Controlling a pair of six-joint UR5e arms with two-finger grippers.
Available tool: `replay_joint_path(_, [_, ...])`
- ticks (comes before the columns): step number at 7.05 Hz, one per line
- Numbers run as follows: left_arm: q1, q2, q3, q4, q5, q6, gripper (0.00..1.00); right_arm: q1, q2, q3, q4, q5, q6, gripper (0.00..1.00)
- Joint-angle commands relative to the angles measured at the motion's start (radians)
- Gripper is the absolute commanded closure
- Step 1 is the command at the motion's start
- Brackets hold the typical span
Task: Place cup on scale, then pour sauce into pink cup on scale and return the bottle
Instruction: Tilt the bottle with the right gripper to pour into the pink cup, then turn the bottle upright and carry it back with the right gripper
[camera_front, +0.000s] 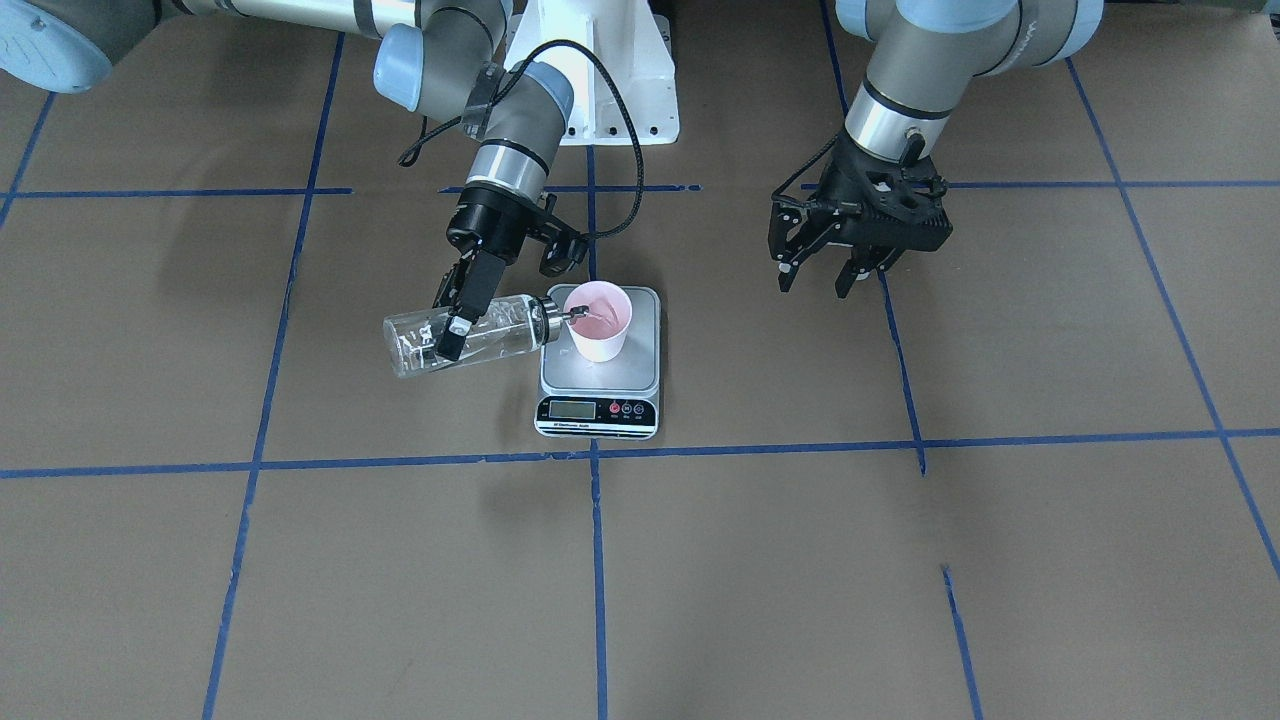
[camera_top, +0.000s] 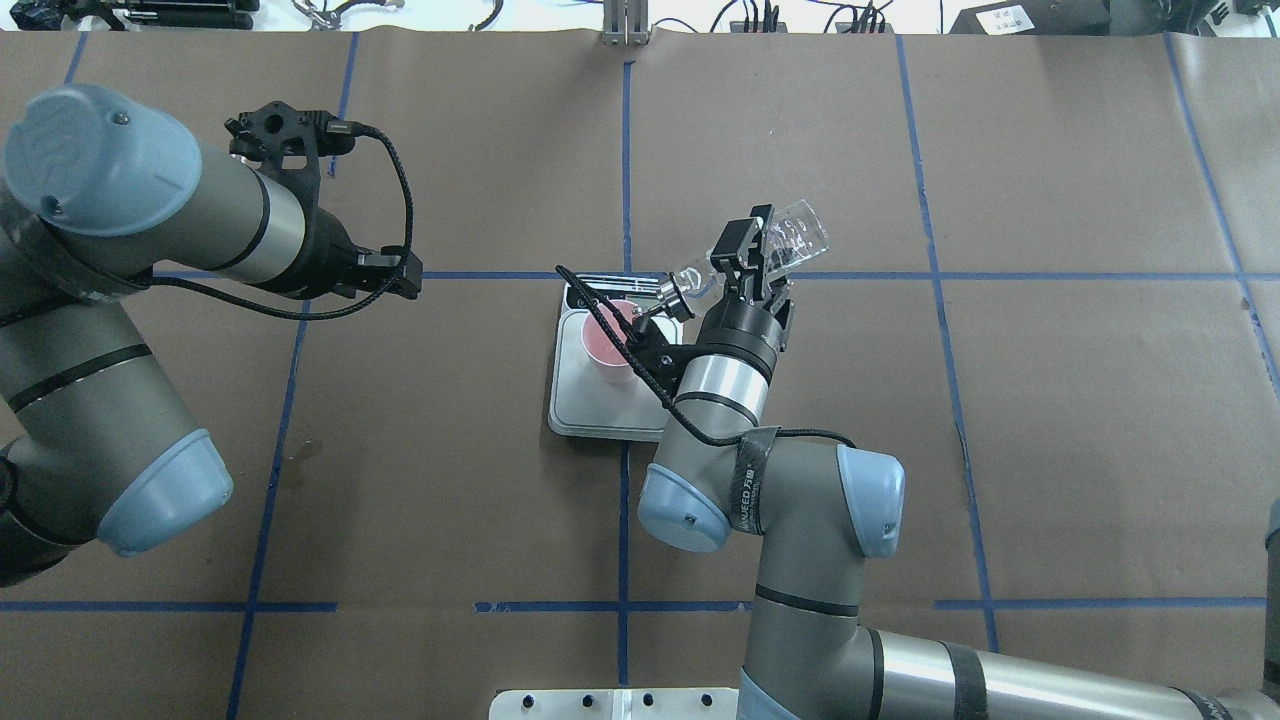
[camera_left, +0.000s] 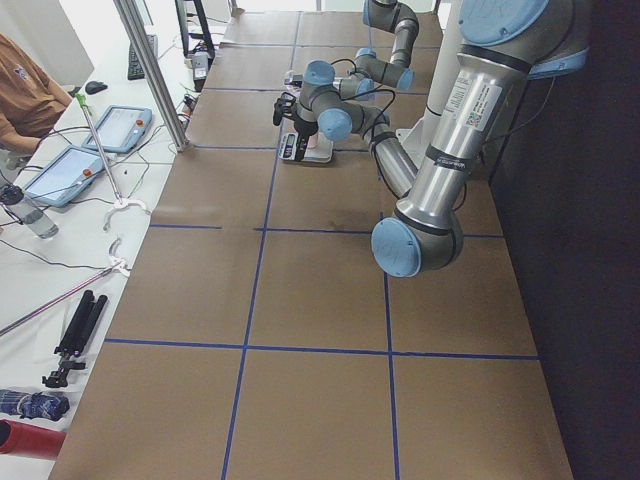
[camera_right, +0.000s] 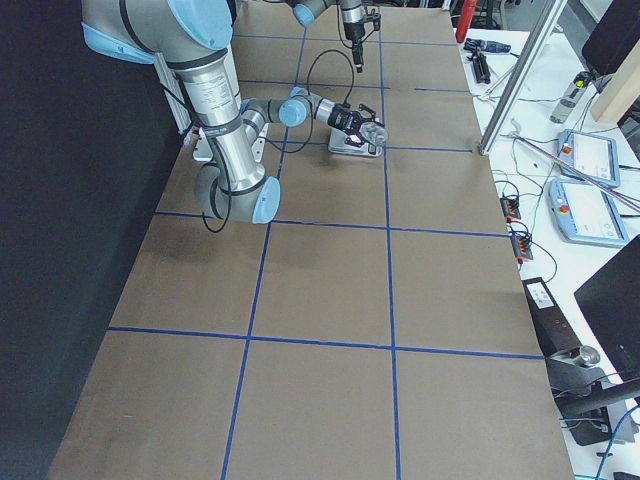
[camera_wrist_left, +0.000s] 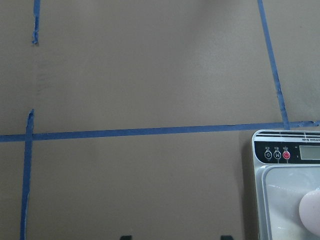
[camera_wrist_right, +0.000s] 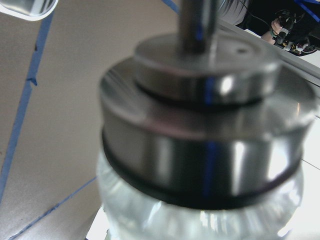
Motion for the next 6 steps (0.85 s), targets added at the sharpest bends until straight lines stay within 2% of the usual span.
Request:
replay_joint_path(1, [0.000,0.000,-0.004,0.000,0.001,0.000,0.33,0.002,-0.001,0.030,0.007,0.007,0.067,1.00])
replay_joint_path(2, [0.000,0.000,-0.002,0.000,0.001,0.000,0.33,-0.001,-0.021,0.024,0.033,0.023,0.172,1.00])
replay_joint_path(6, [0.000,0.000,-0.008,0.002,0.003,0.000,0.33,-0.002,-0.120,0.012,0.365,0.168,0.321,1.00])
